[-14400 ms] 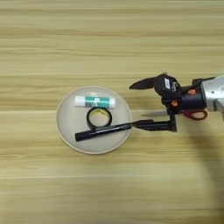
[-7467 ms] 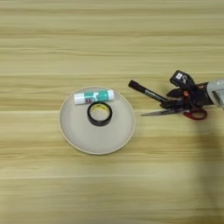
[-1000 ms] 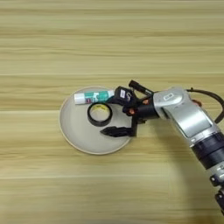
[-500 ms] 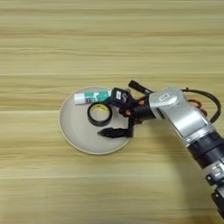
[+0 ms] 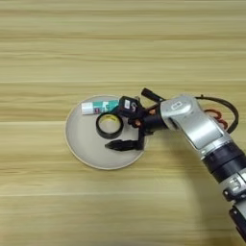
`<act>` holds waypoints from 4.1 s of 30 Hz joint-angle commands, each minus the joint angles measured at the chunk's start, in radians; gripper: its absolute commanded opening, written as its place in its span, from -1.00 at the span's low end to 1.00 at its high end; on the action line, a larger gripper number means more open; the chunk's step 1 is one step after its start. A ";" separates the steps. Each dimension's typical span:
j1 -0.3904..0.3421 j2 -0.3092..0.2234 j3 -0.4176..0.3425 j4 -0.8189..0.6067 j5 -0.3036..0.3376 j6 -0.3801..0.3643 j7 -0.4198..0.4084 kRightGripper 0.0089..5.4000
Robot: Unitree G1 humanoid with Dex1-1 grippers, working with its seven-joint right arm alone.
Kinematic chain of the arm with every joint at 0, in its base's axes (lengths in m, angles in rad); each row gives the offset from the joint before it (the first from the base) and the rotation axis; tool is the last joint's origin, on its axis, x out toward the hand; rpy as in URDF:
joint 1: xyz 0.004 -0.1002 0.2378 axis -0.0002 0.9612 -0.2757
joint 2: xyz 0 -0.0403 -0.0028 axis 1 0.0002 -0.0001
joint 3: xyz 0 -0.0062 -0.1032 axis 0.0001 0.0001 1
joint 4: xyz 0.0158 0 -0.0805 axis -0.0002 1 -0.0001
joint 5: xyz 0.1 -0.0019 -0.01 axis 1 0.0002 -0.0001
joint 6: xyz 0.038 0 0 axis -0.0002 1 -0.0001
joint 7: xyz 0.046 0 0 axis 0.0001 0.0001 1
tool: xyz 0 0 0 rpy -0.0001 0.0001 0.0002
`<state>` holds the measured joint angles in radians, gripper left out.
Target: Move the objects on the table
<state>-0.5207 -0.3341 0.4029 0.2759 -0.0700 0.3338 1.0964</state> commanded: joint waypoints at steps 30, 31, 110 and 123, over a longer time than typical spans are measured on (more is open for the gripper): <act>-0.089 0.018 -0.019 0.021 -0.022 -0.061 -0.042 0.99; -0.089 0.019 -0.018 0.023 -0.023 -0.062 -0.043 0.99; -0.114 -0.036 -0.074 -0.084 0.023 -0.030 0.038 -0.80; -0.118 -0.057 -0.111 -0.115 0.042 -0.027 0.028 -0.80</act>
<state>-0.5684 -0.3720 0.3263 0.2064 -0.0455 0.3208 1.1609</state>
